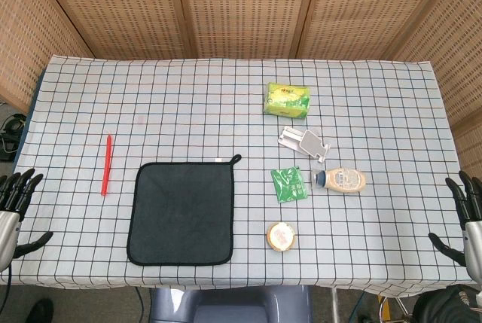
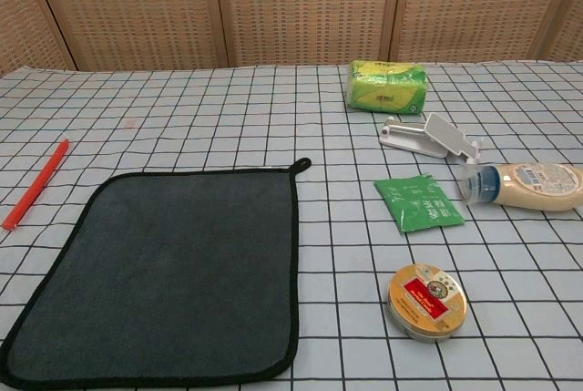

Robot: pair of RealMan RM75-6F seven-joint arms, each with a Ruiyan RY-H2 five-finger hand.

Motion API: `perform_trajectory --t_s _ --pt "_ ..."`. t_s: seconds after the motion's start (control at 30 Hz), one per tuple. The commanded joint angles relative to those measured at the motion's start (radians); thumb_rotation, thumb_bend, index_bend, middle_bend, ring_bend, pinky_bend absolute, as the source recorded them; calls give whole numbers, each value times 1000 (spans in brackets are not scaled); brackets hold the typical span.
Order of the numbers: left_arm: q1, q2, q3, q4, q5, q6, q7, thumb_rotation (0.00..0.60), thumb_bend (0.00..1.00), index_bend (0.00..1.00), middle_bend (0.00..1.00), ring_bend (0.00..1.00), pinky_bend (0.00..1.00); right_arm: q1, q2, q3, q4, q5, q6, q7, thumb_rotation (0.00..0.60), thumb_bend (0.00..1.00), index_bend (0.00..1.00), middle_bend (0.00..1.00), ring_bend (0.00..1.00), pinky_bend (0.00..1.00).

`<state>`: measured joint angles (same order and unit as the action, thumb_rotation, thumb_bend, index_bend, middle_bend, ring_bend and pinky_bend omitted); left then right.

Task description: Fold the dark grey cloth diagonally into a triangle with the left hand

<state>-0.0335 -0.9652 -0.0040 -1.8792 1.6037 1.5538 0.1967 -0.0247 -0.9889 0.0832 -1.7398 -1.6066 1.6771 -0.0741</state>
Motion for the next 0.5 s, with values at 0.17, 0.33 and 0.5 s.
perform_trajectory --t_s 0.17,0.33,0.5 --pt "-4 0 1 1 -2 -10 -3 600 0 0 0 0 0 0 0 -1 0 1 -2 -1 600 0 30 0 0 0" --pt "-18 -4 0 7 -15 -39 -7 600 0 0 0 0 0 -1 3 1 -1 5 -1 5 600 0 33 0 0 0" --pt "-97 -16 -30 5 -67 -164 -11 600 0 0 0 0 0 1 7 8 1 17 -4 15 600 0 35 0 0 0"
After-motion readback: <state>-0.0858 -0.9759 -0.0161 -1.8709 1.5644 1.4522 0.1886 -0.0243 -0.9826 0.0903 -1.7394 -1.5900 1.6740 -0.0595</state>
